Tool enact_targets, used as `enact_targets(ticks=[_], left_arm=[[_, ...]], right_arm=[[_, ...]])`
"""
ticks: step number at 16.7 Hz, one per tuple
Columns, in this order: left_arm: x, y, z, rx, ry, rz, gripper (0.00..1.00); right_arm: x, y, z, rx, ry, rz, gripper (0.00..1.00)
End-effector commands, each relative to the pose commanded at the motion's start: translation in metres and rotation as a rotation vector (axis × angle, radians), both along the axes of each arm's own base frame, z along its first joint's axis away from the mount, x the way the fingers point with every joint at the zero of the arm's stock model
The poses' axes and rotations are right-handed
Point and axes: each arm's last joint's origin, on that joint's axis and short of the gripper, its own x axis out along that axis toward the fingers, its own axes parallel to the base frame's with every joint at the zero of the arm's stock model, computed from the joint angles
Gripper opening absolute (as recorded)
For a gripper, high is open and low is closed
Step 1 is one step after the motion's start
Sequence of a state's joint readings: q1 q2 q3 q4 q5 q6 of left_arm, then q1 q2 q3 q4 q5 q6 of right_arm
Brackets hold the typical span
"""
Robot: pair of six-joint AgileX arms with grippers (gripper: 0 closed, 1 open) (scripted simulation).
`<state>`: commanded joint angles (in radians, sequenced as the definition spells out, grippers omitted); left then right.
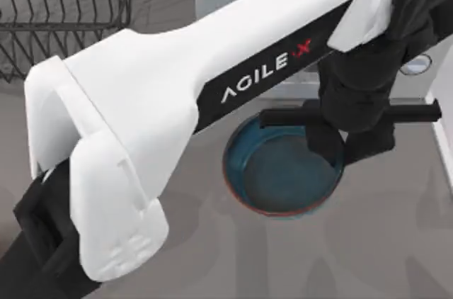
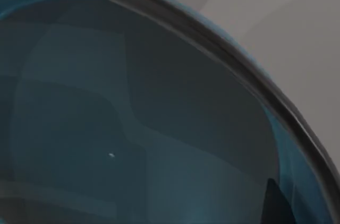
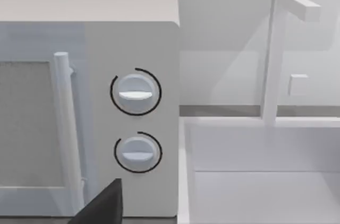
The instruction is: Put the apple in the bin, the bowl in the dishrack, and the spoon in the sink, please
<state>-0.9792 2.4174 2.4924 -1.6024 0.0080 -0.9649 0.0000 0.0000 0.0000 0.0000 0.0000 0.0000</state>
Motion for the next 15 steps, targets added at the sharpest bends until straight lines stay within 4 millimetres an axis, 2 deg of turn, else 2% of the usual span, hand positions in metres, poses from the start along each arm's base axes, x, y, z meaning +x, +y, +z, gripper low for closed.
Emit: enact_targets(ticks=[2, 4, 5, 7, 9, 11, 13, 15], left_arm=[[0.036, 0.048, 0.019, -0.039, -0.031, 0.029, 0.0], [0.063, 0.108, 0.042, -0.096, -0.095, 0.062, 0.0], [0.071, 0.141, 0.054, -0.128, -0.141, 0.077, 0.0], [0.076, 0.207, 0.078, -0.193, -0.27, 0.107, 0.0], [0.066, 0.268, 0.101, -0.244, -0.448, 0.129, 0.0], [0.044, 0.319, 0.12, -0.267, -0.662, 0.137, 0.0], [0.016, 0.357, 0.135, -0.255, -0.89, 0.129, 0.0], [-0.014, 0.382, 0.146, -0.21, -1.105, 0.108, 0.0]], right_arm=[[0.0, 0.0, 0.0, 0.0, 0.0, 0.0, 1.0], [0.0, 0.0, 0.0, 0.0, 0.0, 0.0, 1.0], [0.0, 0.0, 0.0, 0.0, 0.0, 0.0, 1.0], [0.0, 0.0, 0.0, 0.0, 0.0, 0.0, 1.0], [0.0, 0.0, 0.0, 0.0, 0.0, 0.0, 1.0], [0.0, 0.0, 0.0, 0.0, 0.0, 0.0, 1.0], [0.0, 0.0, 0.0, 0.0, 0.0, 0.0, 1.0], [0.0, 0.0, 0.0, 0.0, 0.0, 0.0, 1.0]])
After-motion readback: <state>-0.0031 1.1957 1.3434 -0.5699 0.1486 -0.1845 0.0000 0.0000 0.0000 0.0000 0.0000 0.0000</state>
